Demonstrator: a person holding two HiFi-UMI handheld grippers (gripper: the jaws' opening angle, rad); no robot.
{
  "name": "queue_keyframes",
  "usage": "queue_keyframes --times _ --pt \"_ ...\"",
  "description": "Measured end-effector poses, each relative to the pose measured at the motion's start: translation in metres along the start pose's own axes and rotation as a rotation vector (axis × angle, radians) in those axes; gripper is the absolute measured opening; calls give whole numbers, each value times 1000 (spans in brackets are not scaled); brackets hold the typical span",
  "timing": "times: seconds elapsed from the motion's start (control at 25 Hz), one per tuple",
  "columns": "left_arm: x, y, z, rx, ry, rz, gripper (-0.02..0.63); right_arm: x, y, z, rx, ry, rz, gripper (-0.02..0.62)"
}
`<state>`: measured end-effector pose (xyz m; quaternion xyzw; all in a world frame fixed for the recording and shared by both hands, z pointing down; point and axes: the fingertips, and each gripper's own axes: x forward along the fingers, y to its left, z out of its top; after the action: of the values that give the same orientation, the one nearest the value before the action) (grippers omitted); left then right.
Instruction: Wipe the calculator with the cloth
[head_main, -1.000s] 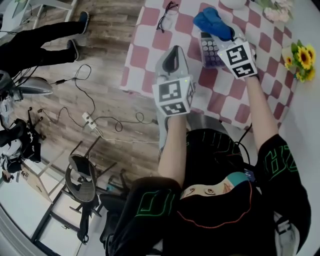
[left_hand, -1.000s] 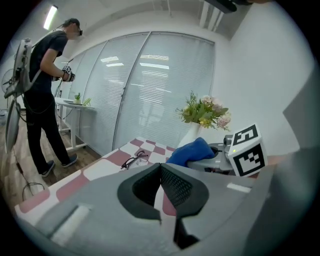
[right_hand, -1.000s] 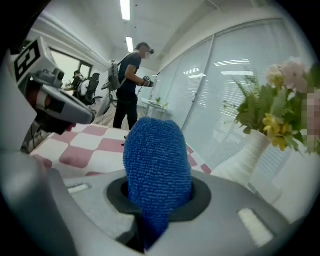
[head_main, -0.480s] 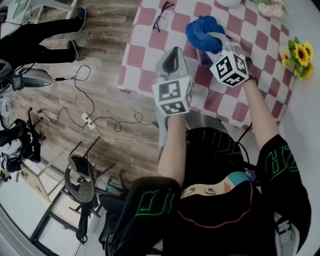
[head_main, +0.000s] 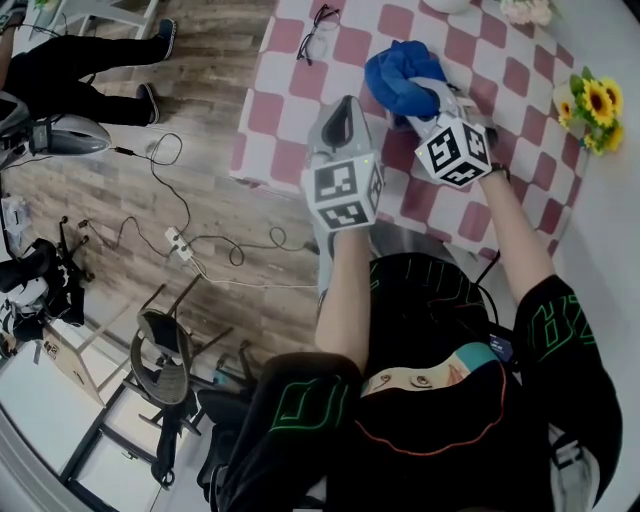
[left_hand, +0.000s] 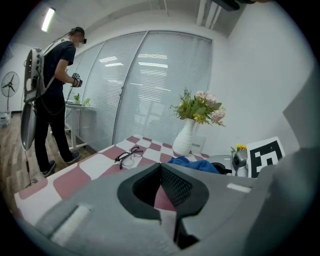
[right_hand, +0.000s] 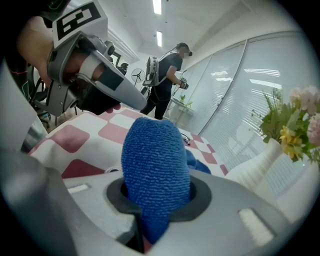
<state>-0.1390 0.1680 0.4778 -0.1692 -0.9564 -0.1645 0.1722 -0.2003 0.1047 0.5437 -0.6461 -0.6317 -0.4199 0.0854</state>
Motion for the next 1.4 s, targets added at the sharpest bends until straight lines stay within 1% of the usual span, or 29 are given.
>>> queue_keyframes --times 0.12,0.28,0.56,0.72,0.88,1.0,1.08,1.28,1.32,1.4 --pt "0 -3 2 4 -2 -3 11 -5 5 0 9 -9 6 97" --pt "-1 -1 16 22 -20 -3 11 -13 18 2 13 -18 12 98" --pt "0 2 31 30 -44 3 11 -24 32 1 56 -28 9 98" --pt "4 -2 34 33 -55 -5 11 -29 42 -1 63 -35 32 98" --pt "8 -6 35 43 -57 -8 11 -35 48 -2 93 -35 61 98" --pt "10 -5 36 47 -58 -6 9 -38 53 -1 120 -39 104 98" --pt "8 -5 40 52 -65 -6 11 -42 56 0 146 -43 149 98" --pt "6 -10 51 72 -91 -7 11 -56 64 9 327 -107 351 97" --pt "6 -11 53 82 -95 -7 11 -59 63 12 354 -121 376 97" --pt "7 -14 58 102 -106 -9 11 -65 53 19 409 -165 392 97"
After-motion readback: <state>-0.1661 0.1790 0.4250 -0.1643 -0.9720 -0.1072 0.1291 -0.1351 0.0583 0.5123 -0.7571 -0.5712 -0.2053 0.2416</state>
